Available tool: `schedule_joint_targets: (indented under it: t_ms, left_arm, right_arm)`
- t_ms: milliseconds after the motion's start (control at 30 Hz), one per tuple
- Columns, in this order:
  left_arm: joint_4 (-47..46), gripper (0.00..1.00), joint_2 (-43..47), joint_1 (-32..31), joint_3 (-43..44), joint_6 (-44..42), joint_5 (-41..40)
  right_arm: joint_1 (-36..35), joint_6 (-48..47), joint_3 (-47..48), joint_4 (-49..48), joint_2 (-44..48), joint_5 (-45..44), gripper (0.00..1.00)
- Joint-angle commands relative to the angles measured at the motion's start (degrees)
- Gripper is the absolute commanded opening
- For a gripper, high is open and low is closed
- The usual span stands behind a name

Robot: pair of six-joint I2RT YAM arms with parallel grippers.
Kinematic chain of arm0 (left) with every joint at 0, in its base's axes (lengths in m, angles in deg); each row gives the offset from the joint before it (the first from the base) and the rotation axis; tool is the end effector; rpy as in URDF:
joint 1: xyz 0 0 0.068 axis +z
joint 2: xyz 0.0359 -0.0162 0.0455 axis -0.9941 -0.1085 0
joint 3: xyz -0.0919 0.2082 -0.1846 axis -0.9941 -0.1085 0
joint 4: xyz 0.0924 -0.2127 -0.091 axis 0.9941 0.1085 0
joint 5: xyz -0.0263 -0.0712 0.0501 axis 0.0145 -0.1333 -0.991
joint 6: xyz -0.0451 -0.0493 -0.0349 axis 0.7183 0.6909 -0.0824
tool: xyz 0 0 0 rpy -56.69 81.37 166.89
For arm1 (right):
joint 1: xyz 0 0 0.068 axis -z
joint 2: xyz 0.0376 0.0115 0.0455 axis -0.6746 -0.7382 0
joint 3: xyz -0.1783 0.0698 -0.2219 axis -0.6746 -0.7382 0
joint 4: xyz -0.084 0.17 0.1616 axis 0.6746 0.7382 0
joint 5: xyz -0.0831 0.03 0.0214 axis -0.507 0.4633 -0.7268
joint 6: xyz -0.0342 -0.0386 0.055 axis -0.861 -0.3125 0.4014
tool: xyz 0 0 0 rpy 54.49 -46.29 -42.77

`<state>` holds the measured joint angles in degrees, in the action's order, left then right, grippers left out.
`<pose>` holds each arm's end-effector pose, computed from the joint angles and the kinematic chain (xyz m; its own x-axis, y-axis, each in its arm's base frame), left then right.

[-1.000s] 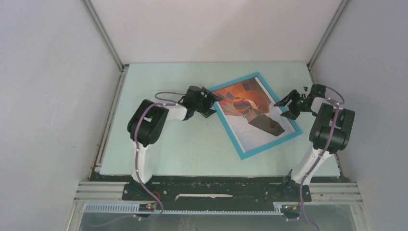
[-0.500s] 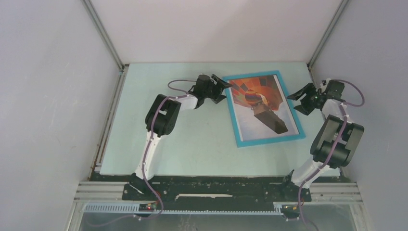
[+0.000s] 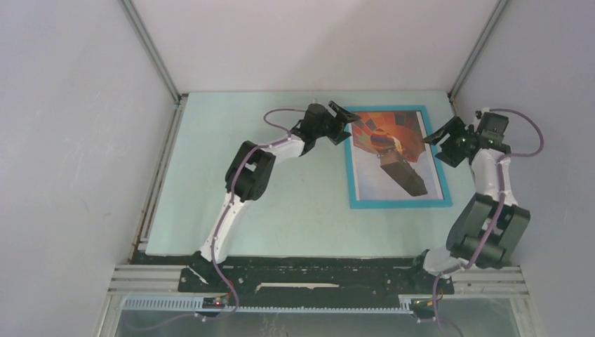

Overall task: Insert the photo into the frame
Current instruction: Adjust the photo frame at the center of the board, then reset both arms

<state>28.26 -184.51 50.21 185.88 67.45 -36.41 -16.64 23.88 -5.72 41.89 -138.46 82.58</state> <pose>0.4923 -0.3471 0.1504 -0.7792 -0.6235 -0.0638 -0.1508 0.2852 -0.9465 0.3093 -0.1158 0.2717 -0.5857 0.6723 -0.4527 0.3687 0.7184 0.5898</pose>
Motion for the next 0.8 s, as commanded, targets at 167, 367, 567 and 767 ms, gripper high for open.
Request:
schedule_joint_targets:
  t_ms: [167,367,567,767]
  left_arm:
    - [3.44,0.92,18.29,-0.23,-11.19,-5.21,-3.79]
    - [15.12,0.93,42.27,3.19,-20.92,-24.27,-9.31]
    - [20.64,0.93,66.85,7.87,-31.15,-36.25,-2.99]
    - [20.73,0.96,87.77,14.41,-37.54,-43.90,1.36]
  right_arm:
    - [-12.60,-6.22,6.81,10.15,14.93,-2.32,0.81]
    - [-24.74,-5.88,9.24,14.56,26.13,-1.64,0.85]
    - [-30.09,-4.17,14.39,17.99,35.69,3.32,0.89]
    - [-30.00,-4.62,24.23,23.06,41.78,1.49,1.00]
